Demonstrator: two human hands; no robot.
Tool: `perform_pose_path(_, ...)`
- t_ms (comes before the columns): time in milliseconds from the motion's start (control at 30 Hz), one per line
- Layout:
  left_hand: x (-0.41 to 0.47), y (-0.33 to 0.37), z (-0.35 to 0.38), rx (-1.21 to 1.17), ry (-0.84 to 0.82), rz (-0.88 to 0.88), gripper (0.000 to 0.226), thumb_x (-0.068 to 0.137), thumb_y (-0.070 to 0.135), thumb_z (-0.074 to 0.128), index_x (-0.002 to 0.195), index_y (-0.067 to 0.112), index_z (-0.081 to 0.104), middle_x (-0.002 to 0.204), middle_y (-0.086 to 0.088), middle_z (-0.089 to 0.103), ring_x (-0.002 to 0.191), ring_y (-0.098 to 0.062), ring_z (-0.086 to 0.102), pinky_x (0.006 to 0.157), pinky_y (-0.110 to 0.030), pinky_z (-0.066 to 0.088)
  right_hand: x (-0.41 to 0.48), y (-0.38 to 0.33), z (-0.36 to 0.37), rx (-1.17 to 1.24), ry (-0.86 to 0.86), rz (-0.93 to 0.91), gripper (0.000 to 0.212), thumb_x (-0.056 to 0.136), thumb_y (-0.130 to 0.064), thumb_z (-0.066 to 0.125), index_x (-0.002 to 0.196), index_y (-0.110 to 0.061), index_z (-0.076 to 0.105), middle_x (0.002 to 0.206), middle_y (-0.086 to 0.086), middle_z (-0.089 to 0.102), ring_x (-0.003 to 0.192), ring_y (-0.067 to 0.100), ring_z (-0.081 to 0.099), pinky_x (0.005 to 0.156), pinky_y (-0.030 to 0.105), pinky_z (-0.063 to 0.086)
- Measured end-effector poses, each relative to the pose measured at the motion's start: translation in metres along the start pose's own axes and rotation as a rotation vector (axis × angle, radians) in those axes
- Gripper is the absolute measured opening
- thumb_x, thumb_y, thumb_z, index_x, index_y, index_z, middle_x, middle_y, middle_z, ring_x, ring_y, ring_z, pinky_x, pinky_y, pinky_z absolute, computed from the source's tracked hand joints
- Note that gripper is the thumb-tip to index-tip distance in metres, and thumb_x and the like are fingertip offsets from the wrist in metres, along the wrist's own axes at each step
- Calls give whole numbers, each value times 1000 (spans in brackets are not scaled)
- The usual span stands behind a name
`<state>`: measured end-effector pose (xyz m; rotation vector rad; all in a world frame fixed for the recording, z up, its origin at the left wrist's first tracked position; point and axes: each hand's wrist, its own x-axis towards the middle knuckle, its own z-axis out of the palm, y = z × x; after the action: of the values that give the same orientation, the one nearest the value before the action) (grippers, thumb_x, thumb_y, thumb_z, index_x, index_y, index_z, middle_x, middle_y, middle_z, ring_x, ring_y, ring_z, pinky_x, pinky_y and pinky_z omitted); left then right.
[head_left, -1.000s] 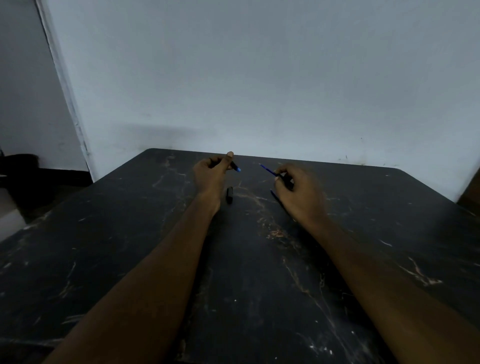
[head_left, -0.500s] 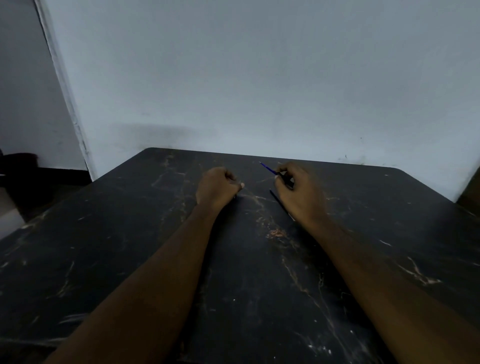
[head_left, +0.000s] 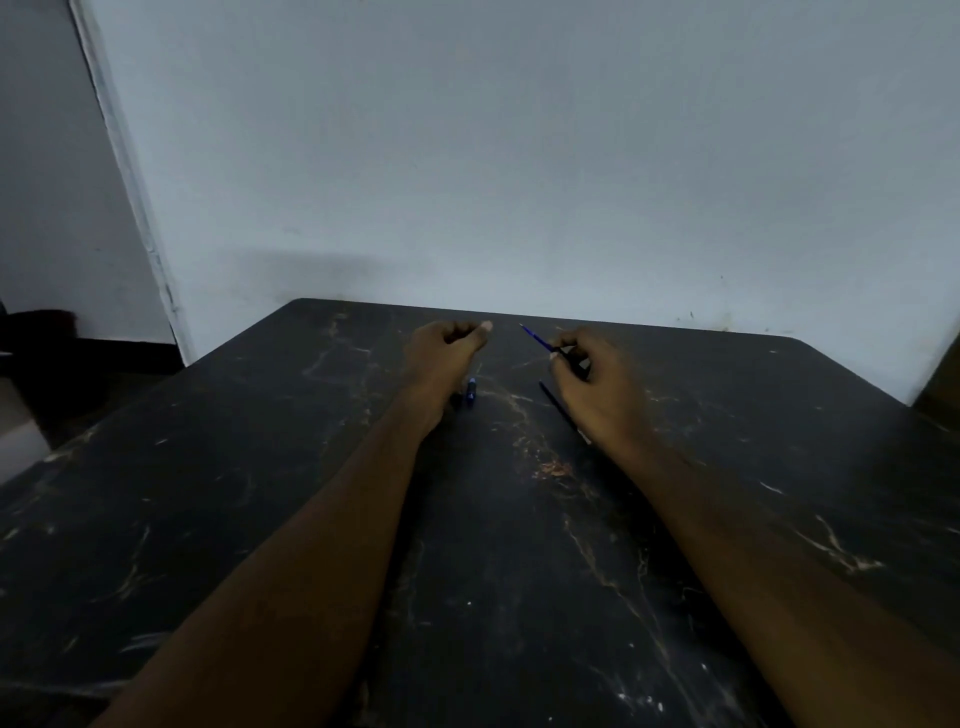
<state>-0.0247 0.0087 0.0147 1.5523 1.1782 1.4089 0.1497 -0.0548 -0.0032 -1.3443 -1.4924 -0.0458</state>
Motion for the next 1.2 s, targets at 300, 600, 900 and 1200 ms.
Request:
perform_pose_path(300, -4, 3, 10, -150, -96, 35, 46, 84, 37, 74, 92, -9, 71, 78, -12, 67, 63, -4, 60, 49, -5, 40, -1, -2, 1, 18, -22, -13, 25, 82, -44, 49, 96, -30, 65, 77, -17, 59, 71, 2, 56, 60, 27, 45)
perform_pose_path(600, -11, 12, 11, -189, -95, 4, 21, 85, 26, 73, 74, 8, 72, 65, 3, 66, 49, 10, 53, 49, -8, 41, 0, 0, 1, -25, -65, -17, 15, 89, -30, 59, 101, -26, 67, 82, -14, 59, 72, 2, 55, 59, 24, 42)
perform_pose_path(900, -2, 13, -9, -357, 140, -148, 18, 90, 28, 65, 87, 11, 67, 77, 5, 63, 61, -2, 50, 58, -22, 37, -1, 2, -7, -207, -126, 45, 17, 84, -38, 61, 97, -28, 63, 86, -10, 63, 76, 12, 59, 65, 30, 48)
perform_pose_path(1200, -1, 10, -10, -313, 159, -93, 14, 91, 21, 64, 82, 12, 70, 73, 2, 64, 65, -3, 55, 66, -22, 43, 3, 0, -12, -168, -59, 82, 20, 91, -39, 54, 89, -22, 65, 81, -4, 65, 73, 14, 60, 68, 37, 53)
